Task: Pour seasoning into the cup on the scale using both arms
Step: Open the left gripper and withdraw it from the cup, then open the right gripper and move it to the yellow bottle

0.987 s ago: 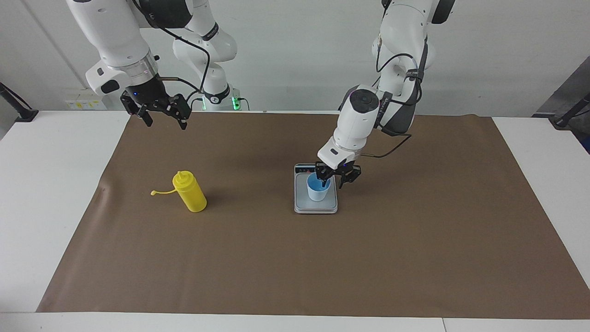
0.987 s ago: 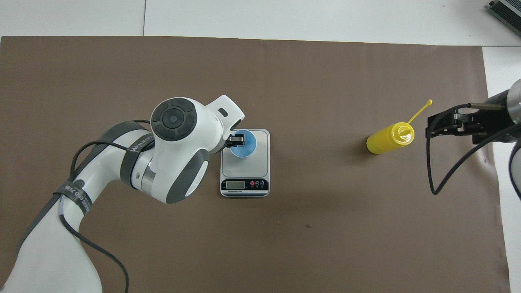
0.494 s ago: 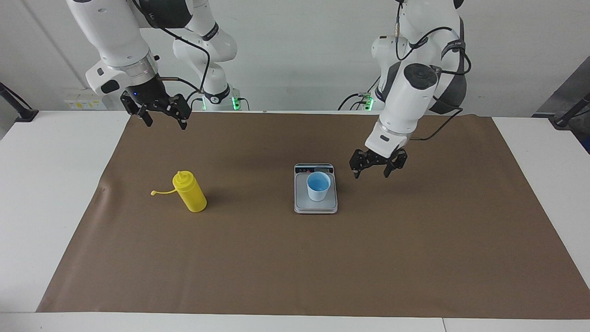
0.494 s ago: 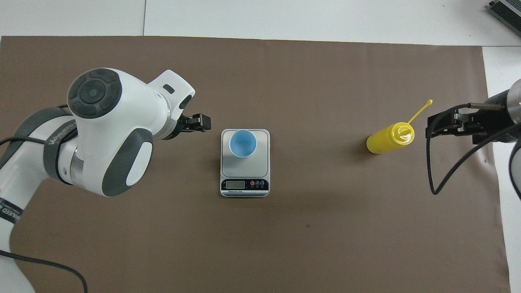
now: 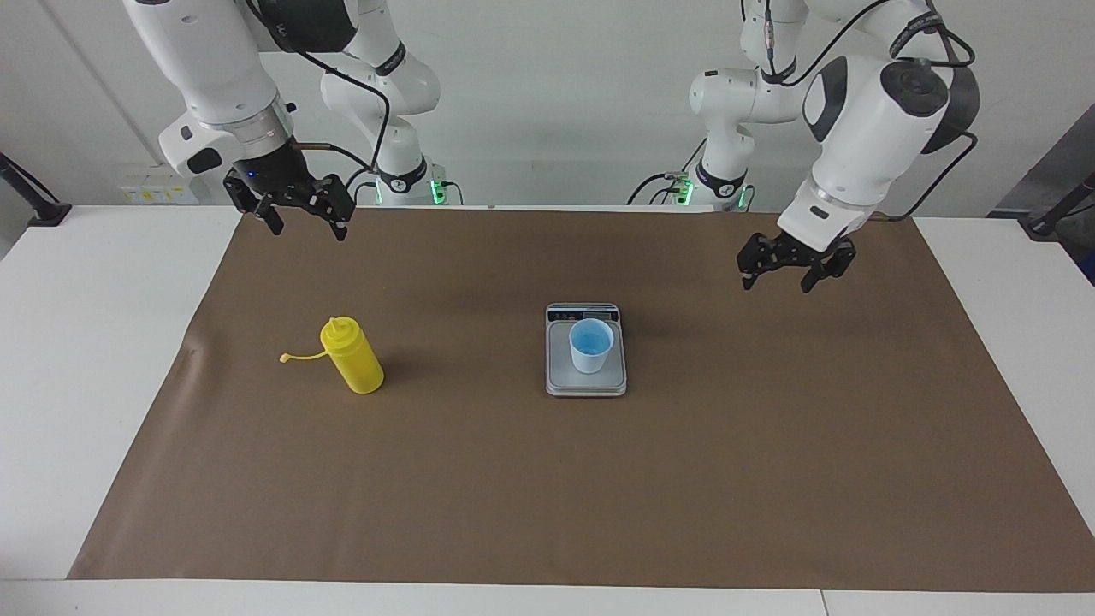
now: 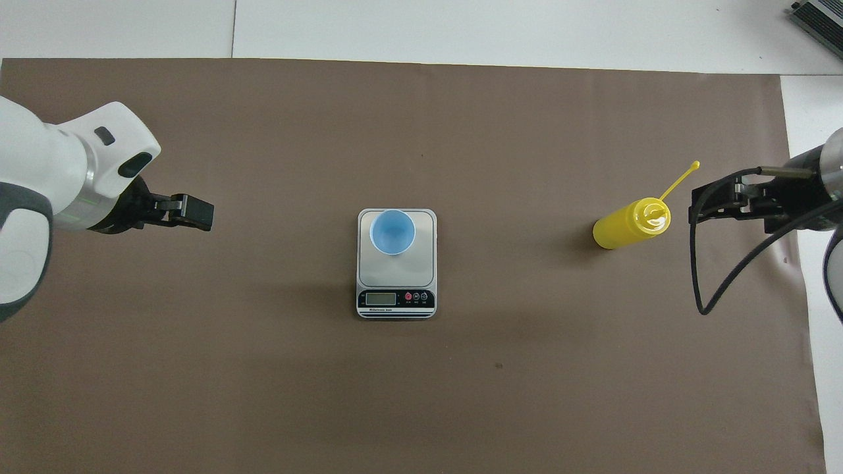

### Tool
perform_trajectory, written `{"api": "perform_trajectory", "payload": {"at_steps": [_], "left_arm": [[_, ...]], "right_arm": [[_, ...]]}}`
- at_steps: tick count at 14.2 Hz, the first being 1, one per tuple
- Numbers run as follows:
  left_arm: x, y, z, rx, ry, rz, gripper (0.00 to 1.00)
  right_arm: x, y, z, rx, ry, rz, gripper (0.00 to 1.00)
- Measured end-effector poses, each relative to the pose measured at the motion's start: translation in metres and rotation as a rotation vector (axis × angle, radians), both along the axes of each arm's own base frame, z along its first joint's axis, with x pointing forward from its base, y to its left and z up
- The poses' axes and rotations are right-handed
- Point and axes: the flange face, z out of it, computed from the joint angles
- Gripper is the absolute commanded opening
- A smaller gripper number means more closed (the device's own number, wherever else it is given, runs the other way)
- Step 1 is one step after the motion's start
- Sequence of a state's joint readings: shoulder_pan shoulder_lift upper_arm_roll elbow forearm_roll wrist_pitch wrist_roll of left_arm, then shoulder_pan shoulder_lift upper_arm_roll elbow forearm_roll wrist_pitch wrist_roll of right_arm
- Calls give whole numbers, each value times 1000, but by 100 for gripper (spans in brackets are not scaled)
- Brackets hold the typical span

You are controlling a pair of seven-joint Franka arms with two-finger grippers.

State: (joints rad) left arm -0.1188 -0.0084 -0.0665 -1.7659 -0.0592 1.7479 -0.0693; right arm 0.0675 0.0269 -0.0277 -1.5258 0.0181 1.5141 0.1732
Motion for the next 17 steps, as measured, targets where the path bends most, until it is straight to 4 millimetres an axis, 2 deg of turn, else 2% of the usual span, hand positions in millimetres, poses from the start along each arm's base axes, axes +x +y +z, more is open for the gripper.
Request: {"api": "perform_trajectory", "payload": {"at_steps": [3,6,7,12,15,17], "left_arm": [[-11,23,17,19,43,-17,100],[-16,29,47,53,55,-22,100],[-17,31,51,56,59,-19,100],[-16,43,52,56,61,-22,100],[-16,45,52,56,61,-20,100],[-16,45,52,56,62,-19,100]], "right_arm": [[0,0,0,0,0,0,100],[0,0,0,0,0,0,100],[0,-2,0,0,0,-3,100],[1,-38,0,0,-5,-87,100],[4,-51,-4,65,-10,-350,100],[7,-70,-12,150,3,-578,100]]}}
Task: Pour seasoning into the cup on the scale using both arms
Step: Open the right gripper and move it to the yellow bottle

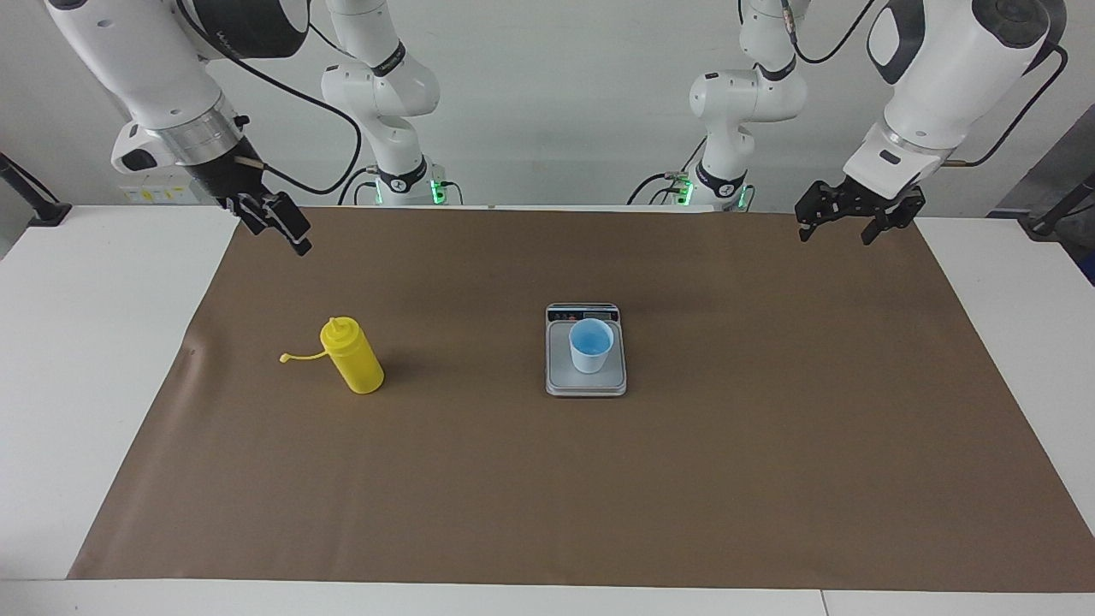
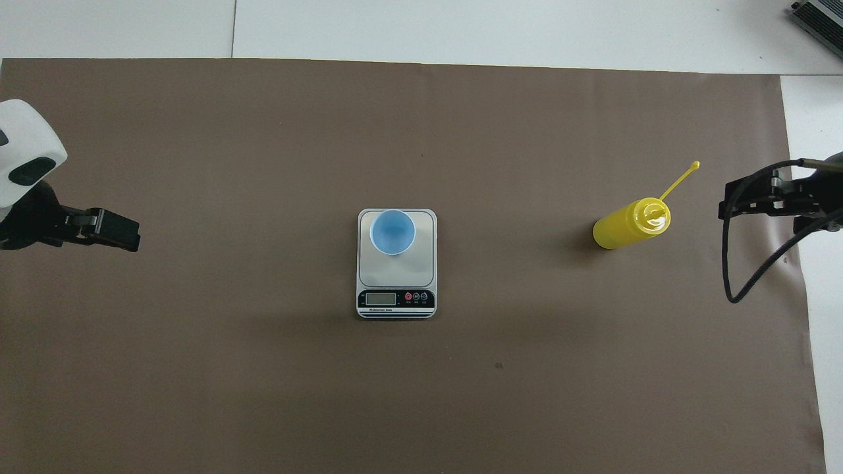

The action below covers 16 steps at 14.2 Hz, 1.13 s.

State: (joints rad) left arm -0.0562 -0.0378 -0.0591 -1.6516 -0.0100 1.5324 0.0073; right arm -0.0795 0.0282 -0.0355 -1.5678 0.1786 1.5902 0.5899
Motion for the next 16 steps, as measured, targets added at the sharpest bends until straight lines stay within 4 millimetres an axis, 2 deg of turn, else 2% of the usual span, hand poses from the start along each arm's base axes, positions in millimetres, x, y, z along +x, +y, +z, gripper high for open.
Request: {"api": "perform_trajectory", "payload": {"at_steps": [2,5,7,10,12,16], "left_arm": [[1,7,1,0,-1,12,100],[1,26,5,-2,-9,42,100],[0,28,8,-3,-15,45,100],[-1,26,10,-3,-18,40,100],[-2,25,10,-3,-20,39,100],[-2,25,11,-3,-20,44,100]], "right_arm": [[-1,-26,-14,47,30,-145,100],[1,-53,-43,115,84,-256,100],[5,-72,-73,184,129,-337,100],[14,-111,-125,244,169,-439,100],[18,-119,-151,271,193,-472,100],[11,-109,-193,335,281,-535,100]]}}
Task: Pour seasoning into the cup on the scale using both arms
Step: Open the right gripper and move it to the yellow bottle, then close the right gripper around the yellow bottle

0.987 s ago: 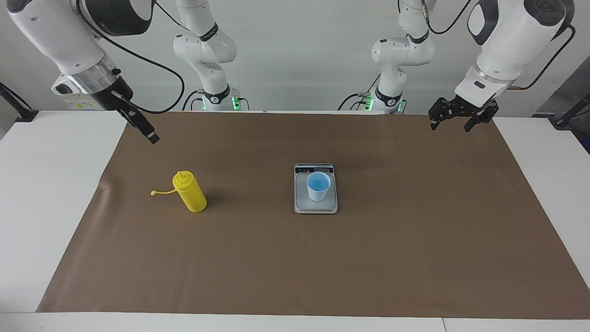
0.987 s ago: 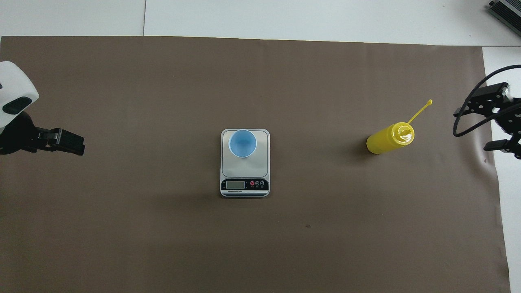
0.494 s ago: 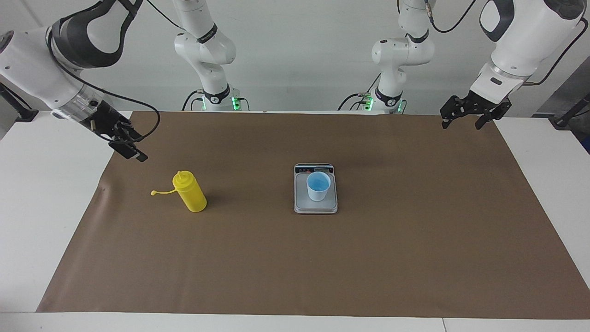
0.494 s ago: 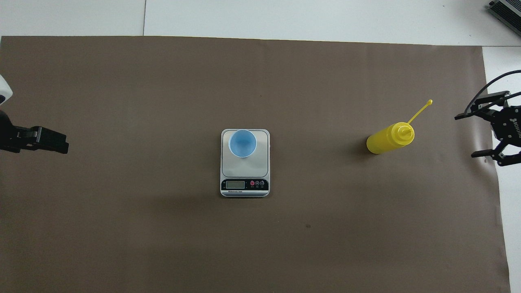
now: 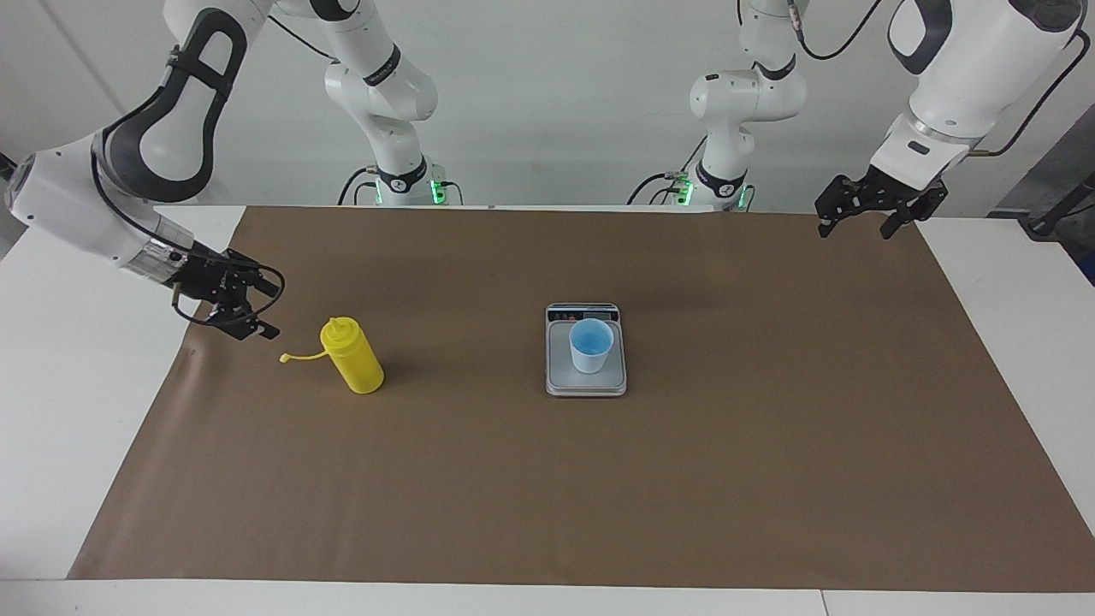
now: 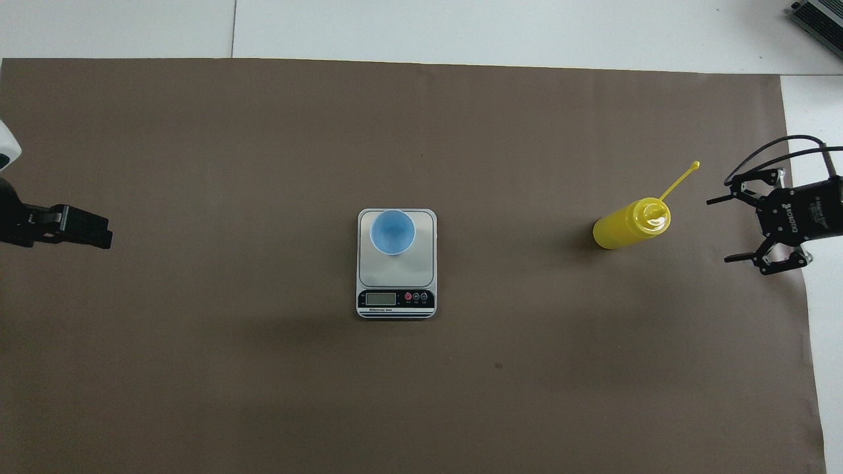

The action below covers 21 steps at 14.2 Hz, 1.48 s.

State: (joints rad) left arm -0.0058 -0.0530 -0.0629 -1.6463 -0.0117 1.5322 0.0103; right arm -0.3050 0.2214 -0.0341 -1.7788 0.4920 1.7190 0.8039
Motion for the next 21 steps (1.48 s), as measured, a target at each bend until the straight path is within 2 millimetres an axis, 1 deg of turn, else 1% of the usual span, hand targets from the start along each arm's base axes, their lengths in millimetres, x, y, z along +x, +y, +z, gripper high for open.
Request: {"api": "perform_trajectory", "payload": {"at_steps": [2,5,10,12,16,21], "left_arm": [[0,-1,0,0,0,0,100],[0,-1,0,0,0,0,100],[0,-2,0,-1,1,-2,100],[-1,-6,0,-1,0,-9,100],[-1,-8,1,0,0,-13,100],[2,-8,4,-3,-32,-12,100]], "right_arm": [[-3,3,-24,39,28,-62,100],[-2,5,-55,79,74,-112,100],[3,10,-97,166,129,-151,100],[5,13,-103,193,133,-147,100],[16,25,-96,238,117,-139,100],[21,25,-102,274,102,-179,100]]}}
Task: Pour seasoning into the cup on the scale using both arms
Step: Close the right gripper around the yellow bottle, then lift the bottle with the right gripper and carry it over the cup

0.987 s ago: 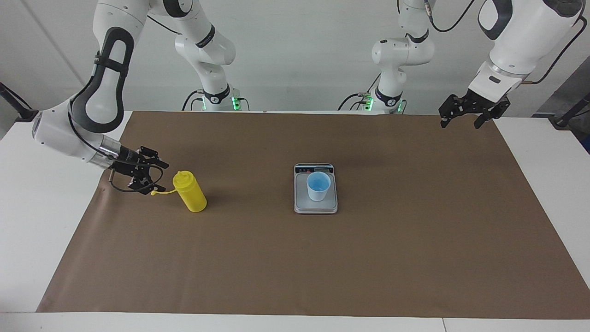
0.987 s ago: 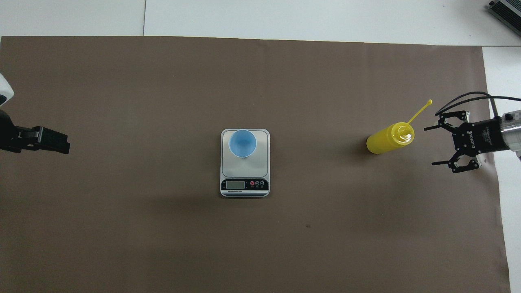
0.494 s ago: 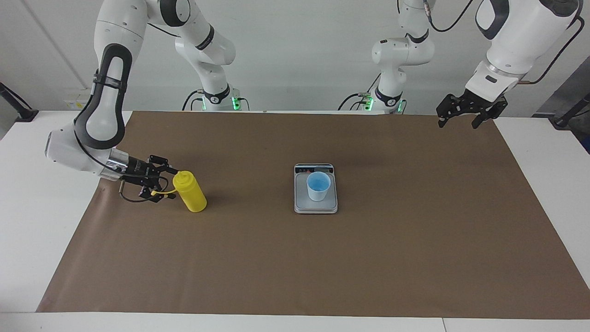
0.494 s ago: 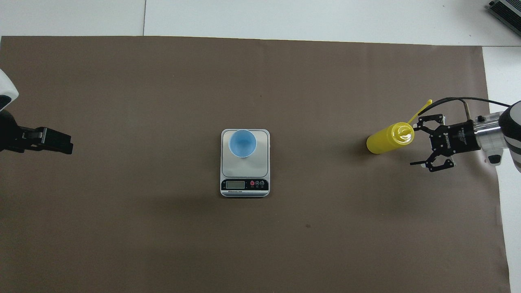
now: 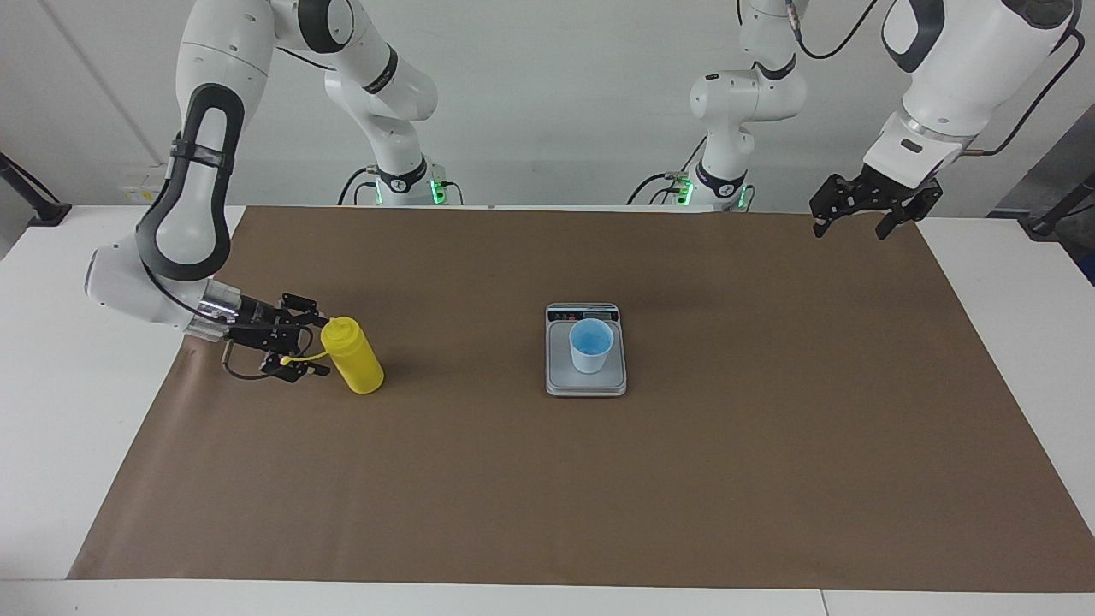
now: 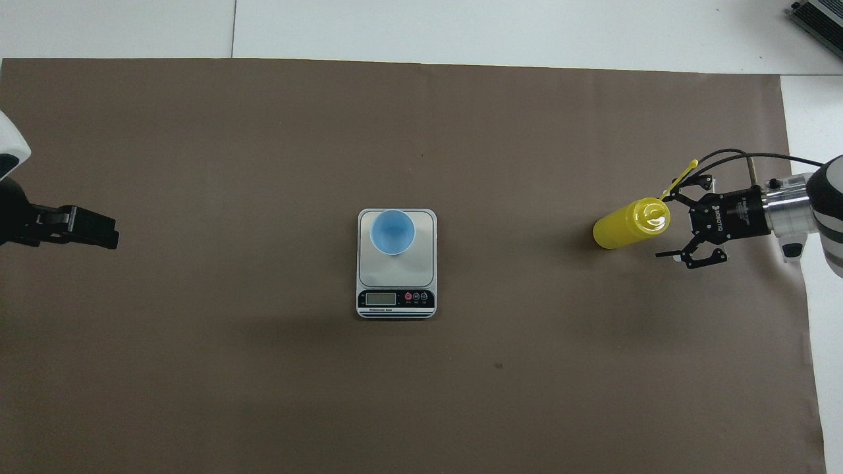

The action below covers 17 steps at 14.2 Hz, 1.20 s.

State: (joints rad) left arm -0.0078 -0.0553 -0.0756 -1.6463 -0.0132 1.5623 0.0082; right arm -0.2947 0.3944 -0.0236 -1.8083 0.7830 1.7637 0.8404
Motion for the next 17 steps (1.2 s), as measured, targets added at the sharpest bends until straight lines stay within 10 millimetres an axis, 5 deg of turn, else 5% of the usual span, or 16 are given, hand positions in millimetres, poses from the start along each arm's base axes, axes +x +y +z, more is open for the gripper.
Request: {"api": "perform_trajectory", "payload": {"at_steps": [8,12,15,17], "left_arm": [[1,0,1,-1,-13,1,100],[2,4,1,-1,-13,8,100],[2,4,1,-1,-13,8,100],[2,4,1,-1,-14,8,100]], "right_arm": [[3,6,-4,40,-6,-34,100],[6,25,-8,42,-5,-24,100],[5,32,-12,43,2,-16,94],[4,32,-13,44,5,-16,78]]}}
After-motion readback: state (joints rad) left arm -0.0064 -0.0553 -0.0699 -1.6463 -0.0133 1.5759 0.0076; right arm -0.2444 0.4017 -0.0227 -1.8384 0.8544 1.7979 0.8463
